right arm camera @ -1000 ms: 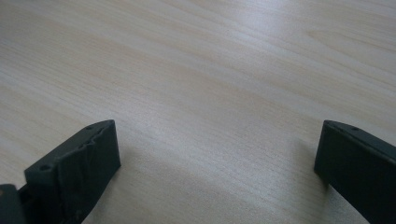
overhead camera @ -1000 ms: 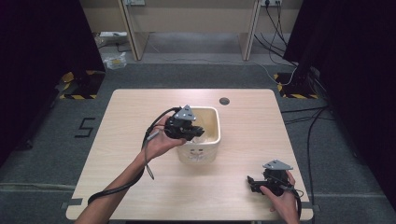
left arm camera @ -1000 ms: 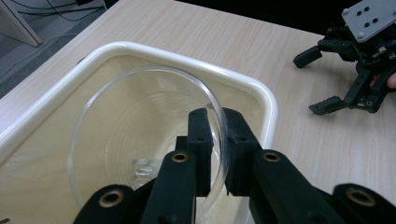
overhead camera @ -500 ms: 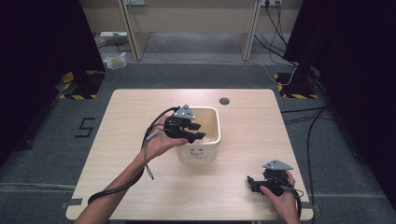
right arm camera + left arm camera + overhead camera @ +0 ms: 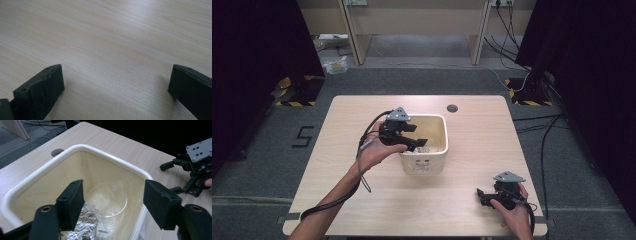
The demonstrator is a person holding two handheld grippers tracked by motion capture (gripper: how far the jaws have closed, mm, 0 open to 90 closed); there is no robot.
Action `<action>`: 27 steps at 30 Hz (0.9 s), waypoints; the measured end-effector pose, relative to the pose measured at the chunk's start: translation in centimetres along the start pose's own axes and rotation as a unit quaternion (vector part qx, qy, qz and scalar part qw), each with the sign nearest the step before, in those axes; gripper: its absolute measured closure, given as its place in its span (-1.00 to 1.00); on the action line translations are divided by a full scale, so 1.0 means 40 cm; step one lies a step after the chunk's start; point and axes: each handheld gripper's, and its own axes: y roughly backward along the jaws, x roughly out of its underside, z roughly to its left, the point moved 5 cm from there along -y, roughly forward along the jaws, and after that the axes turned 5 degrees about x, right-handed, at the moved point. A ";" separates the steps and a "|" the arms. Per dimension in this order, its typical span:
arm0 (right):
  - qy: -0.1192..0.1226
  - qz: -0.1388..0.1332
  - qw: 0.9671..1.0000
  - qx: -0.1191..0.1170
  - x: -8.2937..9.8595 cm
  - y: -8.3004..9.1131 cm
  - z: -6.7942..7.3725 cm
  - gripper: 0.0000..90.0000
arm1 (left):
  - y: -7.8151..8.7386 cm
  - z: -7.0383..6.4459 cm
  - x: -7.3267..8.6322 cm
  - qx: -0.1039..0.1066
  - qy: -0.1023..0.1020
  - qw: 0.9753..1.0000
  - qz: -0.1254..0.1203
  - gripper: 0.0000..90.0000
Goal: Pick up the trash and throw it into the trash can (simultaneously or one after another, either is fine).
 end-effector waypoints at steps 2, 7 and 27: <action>0.000 0.000 1.000 0.000 0.000 0.000 0.000 -0.99 | 0.009 0.007 0.003 -0.004 0.007 1.000 -0.005 -0.37; 0.000 0.000 1.000 0.000 0.000 0.000 0.000 -0.99 | 0.031 0.025 0.013 -0.015 0.017 1.000 -0.011 -0.43; 0.000 0.000 1.000 0.000 0.000 0.000 0.000 -0.99 | 0.110 0.076 0.049 -0.041 0.045 0.997 -0.037 -0.50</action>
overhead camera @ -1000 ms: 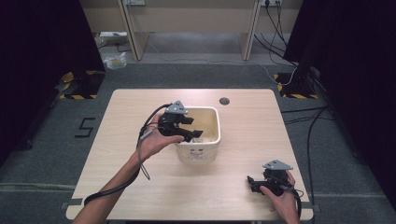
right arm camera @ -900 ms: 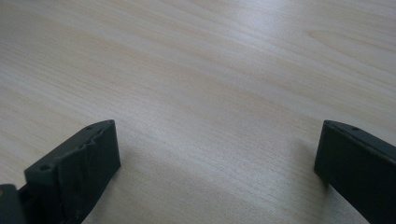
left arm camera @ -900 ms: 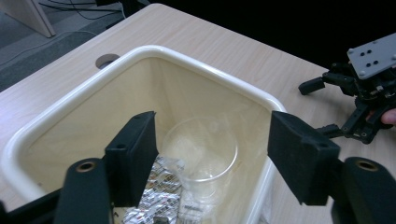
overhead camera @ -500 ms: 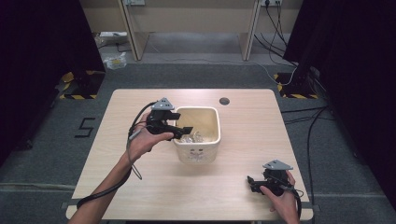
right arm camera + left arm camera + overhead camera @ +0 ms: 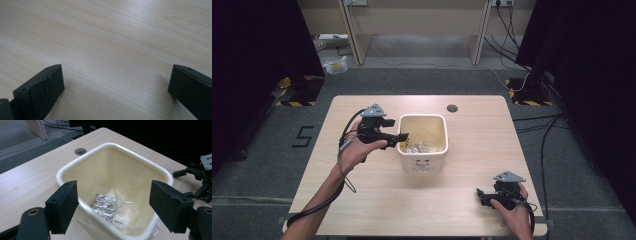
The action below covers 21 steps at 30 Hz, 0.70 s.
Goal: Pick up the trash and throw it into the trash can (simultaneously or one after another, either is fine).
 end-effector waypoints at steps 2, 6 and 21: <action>0.000 0.000 1.000 0.000 0.000 0.000 0.000 -0.99 | 0.010 0.009 0.005 -0.005 0.005 1.000 -0.004 -0.50; 0.000 0.000 1.000 0.000 0.000 0.000 0.000 -0.99 | 0.027 0.025 0.017 -0.009 0.012 1.000 -0.009 -0.50; 0.000 0.000 1.000 0.000 0.000 0.000 0.000 -0.99 | 0.077 0.063 0.075 -0.027 0.034 0.999 -0.020 -0.51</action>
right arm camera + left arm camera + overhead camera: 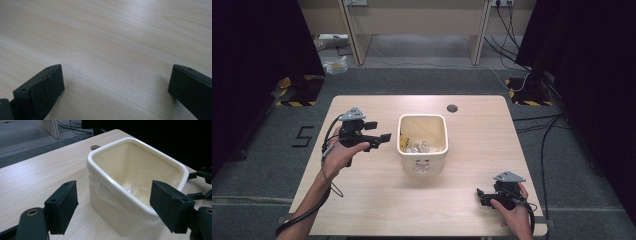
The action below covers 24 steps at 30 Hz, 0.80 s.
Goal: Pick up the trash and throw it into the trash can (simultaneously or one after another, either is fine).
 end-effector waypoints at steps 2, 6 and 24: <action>-0.001 0.000 1.000 0.000 0.000 0.000 0.001 -0.99 | 0.006 0.004 0.010 -0.002 0.001 1.000 0.001 -0.51; -0.001 0.000 1.000 0.000 0.000 0.000 0.000 -0.99 | 0.019 0.011 0.024 -0.006 0.005 1.000 -0.002 -0.52; -0.001 0.000 1.000 0.000 0.000 0.000 0.000 -0.99 | 0.050 0.022 0.119 -0.005 0.017 1.000 0.004 -0.64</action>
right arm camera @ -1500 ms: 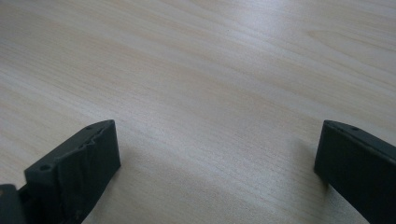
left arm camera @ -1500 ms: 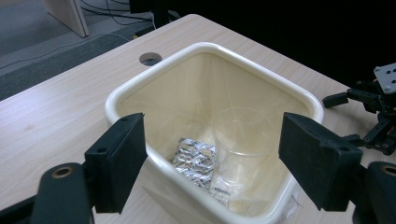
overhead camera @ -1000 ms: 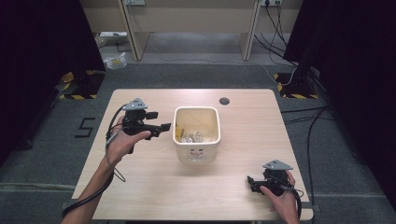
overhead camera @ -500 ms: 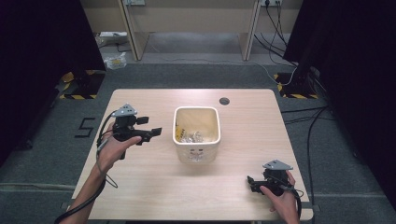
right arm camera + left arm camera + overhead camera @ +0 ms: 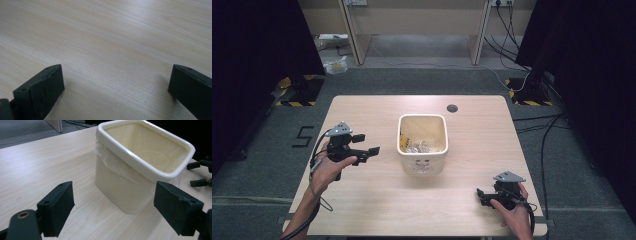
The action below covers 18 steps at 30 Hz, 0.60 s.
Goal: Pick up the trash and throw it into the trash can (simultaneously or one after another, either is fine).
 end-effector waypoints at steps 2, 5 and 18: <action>0.000 0.000 1.000 0.000 0.000 0.000 0.000 -0.99 | -0.002 0.000 0.011 -0.001 -0.001 1.000 0.002 -0.64; 0.000 0.000 1.000 0.000 0.000 0.000 0.000 -0.99 | -0.005 -0.002 0.025 -0.002 -0.002 1.000 0.003 -0.64; 0.000 0.000 1.000 0.000 0.000 0.000 0.000 -0.99 | -0.003 -0.008 0.073 -0.012 -0.005 1.000 0.000 -0.64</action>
